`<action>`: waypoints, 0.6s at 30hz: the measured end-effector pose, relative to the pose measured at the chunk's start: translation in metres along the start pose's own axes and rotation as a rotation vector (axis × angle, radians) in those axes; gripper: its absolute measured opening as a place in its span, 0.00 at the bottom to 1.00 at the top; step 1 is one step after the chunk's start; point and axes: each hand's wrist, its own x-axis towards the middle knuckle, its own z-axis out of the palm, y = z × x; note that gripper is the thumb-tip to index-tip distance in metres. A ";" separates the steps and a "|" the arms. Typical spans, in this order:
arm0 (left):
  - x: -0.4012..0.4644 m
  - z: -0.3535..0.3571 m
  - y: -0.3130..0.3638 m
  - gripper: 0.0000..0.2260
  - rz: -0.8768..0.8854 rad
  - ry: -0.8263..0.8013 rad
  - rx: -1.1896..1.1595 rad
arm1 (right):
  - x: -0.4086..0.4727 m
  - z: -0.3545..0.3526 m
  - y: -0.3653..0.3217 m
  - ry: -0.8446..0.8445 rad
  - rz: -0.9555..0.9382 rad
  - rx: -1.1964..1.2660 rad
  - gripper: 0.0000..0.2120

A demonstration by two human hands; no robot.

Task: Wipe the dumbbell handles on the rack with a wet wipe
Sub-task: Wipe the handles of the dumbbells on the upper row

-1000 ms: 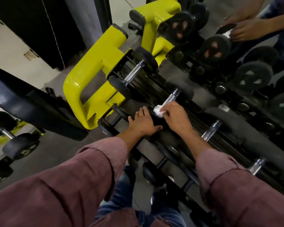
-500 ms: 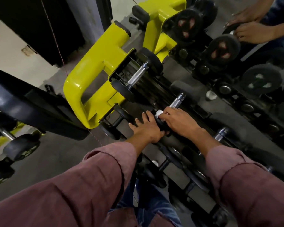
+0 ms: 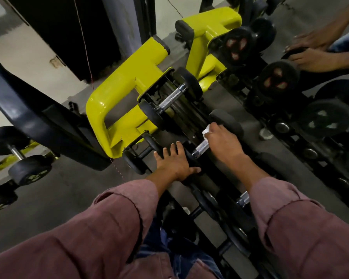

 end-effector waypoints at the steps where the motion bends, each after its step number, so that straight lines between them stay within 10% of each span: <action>1: 0.000 0.000 0.000 0.55 -0.003 0.004 0.002 | -0.003 0.003 -0.004 -0.017 -0.039 0.017 0.11; 7: 0.002 0.002 0.000 0.55 0.006 0.014 0.030 | -0.020 0.018 -0.028 0.028 -0.206 0.127 0.14; 18: -0.001 -0.006 0.000 0.55 0.011 -0.023 0.061 | -0.025 0.026 -0.025 0.343 0.412 0.435 0.18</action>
